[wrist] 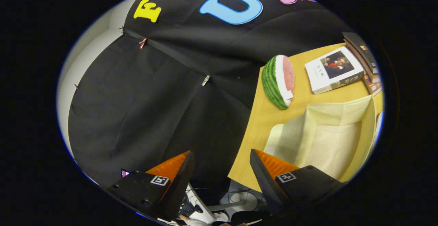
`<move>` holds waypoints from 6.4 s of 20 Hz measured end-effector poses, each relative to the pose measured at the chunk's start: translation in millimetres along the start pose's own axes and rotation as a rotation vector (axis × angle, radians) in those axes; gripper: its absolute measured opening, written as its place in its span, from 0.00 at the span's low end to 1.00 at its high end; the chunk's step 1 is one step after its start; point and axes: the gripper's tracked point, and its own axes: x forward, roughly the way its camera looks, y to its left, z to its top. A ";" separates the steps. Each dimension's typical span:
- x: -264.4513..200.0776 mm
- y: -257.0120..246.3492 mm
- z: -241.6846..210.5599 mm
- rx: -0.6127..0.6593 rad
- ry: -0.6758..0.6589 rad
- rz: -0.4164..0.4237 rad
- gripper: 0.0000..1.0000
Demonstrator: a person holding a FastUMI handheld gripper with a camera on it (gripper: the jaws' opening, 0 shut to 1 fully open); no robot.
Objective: Open the storage box then place both shoes into the box .Put the left shoe in first, then the right shoe, with the right side of both shoes facing outward in a uniform manner.
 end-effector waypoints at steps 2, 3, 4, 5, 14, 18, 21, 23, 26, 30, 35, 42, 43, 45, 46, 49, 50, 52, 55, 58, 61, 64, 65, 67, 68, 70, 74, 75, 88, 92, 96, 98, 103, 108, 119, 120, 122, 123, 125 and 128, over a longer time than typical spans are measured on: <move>-32.8 -29.8 15.6 -0.043 -0.056 -0.069 0.98; -49.3 -48.4 22.6 -0.076 -0.083 -0.114 0.98; -66.6 -67.9 26.3 -0.112 -0.105 -0.165 0.98; -84.2 -87.5 30.1 -0.143 -0.129 -0.222 0.97; -203.8 -260.1 16.9 -0.122 -0.132 -0.614 0.98; -241.1 -323.4 2.5 -0.130 -0.091 -0.751 0.98; -252.7 -362.7 -16.6 -0.138 -0.014 -0.814 0.99; -256.6 -388.1 -25.9 -0.156 0.011 -0.857 0.99; -253.5 -414.1 -40.7 -0.178 0.066 -0.881 0.99; -244.2 -440.5 -44.5 -0.261 0.115 -0.906 0.99; -219.5 -457.5 -56.8 -0.206 0.178 -0.862 0.99; -190.6 -461.9 -72.1 0.016 0.216 -0.701 0.79; -187.2 -459.1 -74.3 0.063 0.204 -0.673 0.73; -184.3 -457.5 -74.5 0.122 0.161 -0.665 0.46; -184.7 -457.3 -75.6 0.113 0.164 -0.664 0.41; -186.6 -455.6 -75.2 0.095 0.159 -0.681 0.35; -185.9 -457.5 -76.0 0.098 0.155 -0.687 0.33; -189.9 -458.4 -75.6 0.111 0.149 -0.696 0.16; -189.2 -452.1 -76.7 0.181 0.125 -0.665 0.07; -186.7 -436.5 -72.5 0.244 0.083 -0.634 0.07; -191.9 -424.1 -65.3 0.242 0.055 -0.636 0.07; -205.1 -406.6 -49.8 0.242 0.004 -0.637 0.07; -211.3 -399.8 -44.2 0.237 -0.009 -0.641 0.07; -224.3 -382.0 -30.7 0.229 -0.037 -0.639 0.07; -230.6 -372.2 -22.9 0.225 -0.055 -0.637 0.07; -240.9 -349.8 -7.1 0.208 -0.092 -0.631 0.07; -245.8 -301.5 12.9 0.163 -0.144 -0.600 0.07; -242.9 -286.0 14.9 0.152 -0.153 -0.586 0.07; -114.4 -173.5 -21.4 0.056 -0.066 -0.421 0.06; -81.4 -176.6 -29.0 0.016 -0.079 -0.488 0.06; -54.6 -175.1 -43.5 0.064 -0.048 -0.484 0.07; -50.7 -174.0 -48.7 0.052 -0.031 -0.494 0.06; -39.3 -180.1 -56.2 0.044 -0.015 -0.530 0.06; -43.1 -154.2 -30.5 0.041 -0.083 -0.456 0.77; -185.0 -224.2 30.6 -0.232 -0.222 -0.647 0.99; -203.7 -238.6 36.3 -0.233 -0.235 -0.678 0.99; -240.9 -267.9 45.3 -0.219 -0.252 -0.741 0.99; -257.9 -284.5 47.4 -0.204 -0.258 -0.769 0.99; -290.0 -315.7 47.6 -0.155 -0.265 -0.813 0.99; -328.3 -364.0 37.4 -0.068 -0.244 -0.870 0.99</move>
